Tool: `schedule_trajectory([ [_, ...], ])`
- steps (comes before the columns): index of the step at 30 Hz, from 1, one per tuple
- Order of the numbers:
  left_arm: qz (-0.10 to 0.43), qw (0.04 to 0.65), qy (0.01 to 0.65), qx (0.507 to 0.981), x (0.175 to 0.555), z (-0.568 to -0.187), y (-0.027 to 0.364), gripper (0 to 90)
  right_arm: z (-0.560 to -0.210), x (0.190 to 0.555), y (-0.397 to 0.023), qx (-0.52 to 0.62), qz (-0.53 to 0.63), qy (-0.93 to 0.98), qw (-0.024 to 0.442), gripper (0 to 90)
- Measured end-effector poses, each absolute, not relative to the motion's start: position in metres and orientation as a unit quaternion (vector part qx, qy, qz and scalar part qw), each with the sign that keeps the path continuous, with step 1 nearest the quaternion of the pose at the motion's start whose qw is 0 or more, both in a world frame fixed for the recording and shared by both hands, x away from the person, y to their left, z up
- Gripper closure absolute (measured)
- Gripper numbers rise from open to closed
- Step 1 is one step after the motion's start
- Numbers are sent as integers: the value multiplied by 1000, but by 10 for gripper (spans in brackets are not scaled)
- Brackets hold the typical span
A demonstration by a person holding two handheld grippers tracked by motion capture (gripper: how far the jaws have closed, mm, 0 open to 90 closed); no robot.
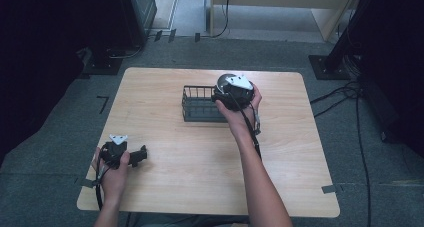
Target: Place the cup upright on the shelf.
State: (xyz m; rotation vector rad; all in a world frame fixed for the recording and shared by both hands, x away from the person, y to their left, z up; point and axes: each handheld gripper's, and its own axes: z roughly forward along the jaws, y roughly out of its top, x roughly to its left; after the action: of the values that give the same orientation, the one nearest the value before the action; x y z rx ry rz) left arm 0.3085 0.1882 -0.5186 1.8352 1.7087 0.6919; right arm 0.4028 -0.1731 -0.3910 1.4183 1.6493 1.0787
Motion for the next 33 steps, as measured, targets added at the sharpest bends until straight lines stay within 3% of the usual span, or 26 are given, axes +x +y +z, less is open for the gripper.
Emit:
schedule_trajectory([
  [33, 256, 267, 633, 680, 309, -519, 188, 0, -432, 441, -170, 579, 366, 661, 306, 178],
])
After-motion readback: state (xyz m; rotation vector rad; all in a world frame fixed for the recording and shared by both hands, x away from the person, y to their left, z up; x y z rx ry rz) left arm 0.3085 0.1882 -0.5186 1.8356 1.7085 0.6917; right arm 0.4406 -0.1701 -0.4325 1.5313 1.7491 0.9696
